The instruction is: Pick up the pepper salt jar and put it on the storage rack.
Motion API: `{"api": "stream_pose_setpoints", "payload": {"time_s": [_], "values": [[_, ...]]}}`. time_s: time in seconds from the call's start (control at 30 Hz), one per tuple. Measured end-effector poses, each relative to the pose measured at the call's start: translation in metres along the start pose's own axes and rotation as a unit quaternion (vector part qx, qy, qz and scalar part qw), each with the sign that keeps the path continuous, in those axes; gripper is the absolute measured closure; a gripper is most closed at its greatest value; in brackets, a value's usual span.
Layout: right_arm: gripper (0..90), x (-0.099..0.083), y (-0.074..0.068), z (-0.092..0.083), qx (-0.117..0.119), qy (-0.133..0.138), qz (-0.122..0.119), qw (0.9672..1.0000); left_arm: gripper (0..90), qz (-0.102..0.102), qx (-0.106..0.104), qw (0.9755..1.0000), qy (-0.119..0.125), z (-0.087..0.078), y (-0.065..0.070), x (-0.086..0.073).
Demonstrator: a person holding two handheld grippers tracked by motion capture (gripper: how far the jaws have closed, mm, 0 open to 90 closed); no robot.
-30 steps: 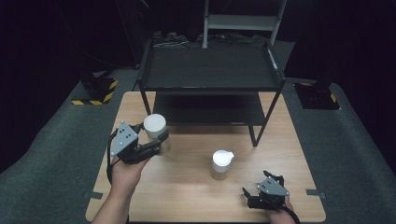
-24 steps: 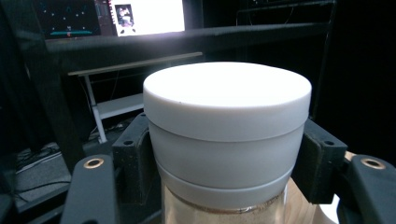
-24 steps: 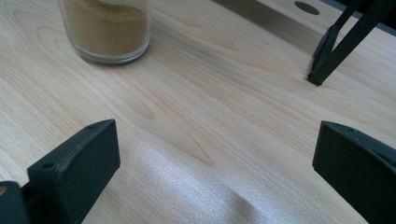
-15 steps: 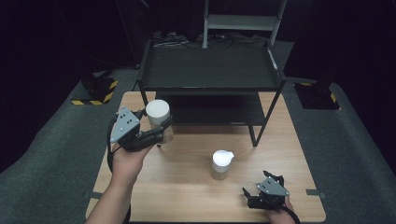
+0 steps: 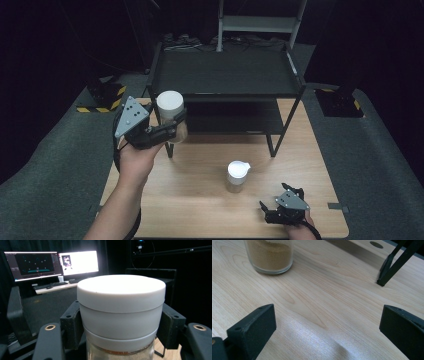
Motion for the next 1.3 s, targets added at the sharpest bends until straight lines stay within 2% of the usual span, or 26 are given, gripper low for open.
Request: {"api": "stream_pose_setpoints", "payload": {"time_s": [0.37,0.7,1.07,1.3], "values": [[0.0,0.0,0.0,0.0,0.001,0.001,0.0,1.0,33.8,-0.002,0.006,0.9998,0.018,0.01,-0.006,0.027],[0.0,0.0,0.001,0.0,0.001,0.003,0.003,1.0,33.8,0.011,0.018,0.9996,0.019,0.025,-0.012,0.05],[0.0,0.0,0.001,-0.001,0.002,0.002,0.006,1.0,33.8,0.015,0.025,0.9992,0.026,0.048,-0.014,0.065],[0.0,-0.001,0.001,-0.001,0.003,0.004,0.007,1.0,33.7,0.016,0.026,0.9992,0.027,0.069,-0.014,0.07]]}}
Point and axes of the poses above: each handheld gripper's, and its own axes: z roughly forward along the jaws, x roughly out of its top, y roughly to its right, the point moved 8 cm from there along z, roughly forward along the jaws, and after that the axes turned 7 degrees about y, right-handed, at the moved point
